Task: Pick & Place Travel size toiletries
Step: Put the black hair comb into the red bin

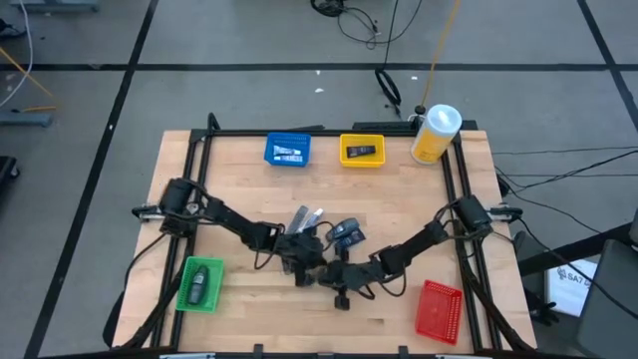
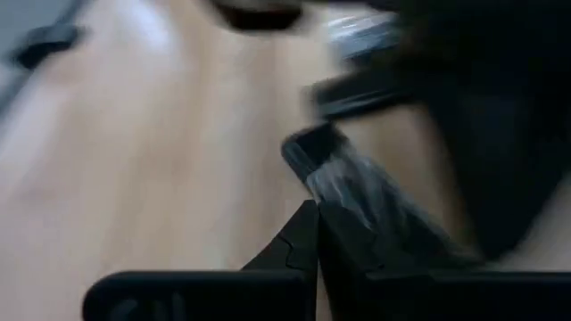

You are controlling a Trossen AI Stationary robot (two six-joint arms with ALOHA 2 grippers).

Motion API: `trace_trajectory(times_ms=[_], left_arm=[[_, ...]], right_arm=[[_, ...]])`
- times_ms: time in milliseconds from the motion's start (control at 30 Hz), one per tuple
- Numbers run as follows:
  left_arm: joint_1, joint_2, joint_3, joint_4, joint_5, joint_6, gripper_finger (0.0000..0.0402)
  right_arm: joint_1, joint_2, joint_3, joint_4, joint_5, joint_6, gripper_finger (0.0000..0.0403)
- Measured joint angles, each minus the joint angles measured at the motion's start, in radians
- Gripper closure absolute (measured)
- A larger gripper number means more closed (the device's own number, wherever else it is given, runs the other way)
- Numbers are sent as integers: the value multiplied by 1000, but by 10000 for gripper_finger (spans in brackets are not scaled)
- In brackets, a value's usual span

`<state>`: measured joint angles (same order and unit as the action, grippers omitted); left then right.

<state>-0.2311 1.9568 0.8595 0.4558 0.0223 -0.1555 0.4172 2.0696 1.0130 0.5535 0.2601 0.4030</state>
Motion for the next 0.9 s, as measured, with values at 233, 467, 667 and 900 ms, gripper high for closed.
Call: trace_trajectory(times_ms=[233,467,667,900], left_arm=[[-52,-194,1,-222,-107,59,392],[-114,-233,0,-433,-158,79,392],[-119,-222,1,-522,-197,90,392],[-125,-220,1,-569,-195,83,392]], right_arm=[[36,-124,1,-97,5,-49,403],[37,-275,-2,-434,57,245,399],[-13,-319,-32,-623,-74,454,335],[-71,-323,-243,-313,-228,618,219]])
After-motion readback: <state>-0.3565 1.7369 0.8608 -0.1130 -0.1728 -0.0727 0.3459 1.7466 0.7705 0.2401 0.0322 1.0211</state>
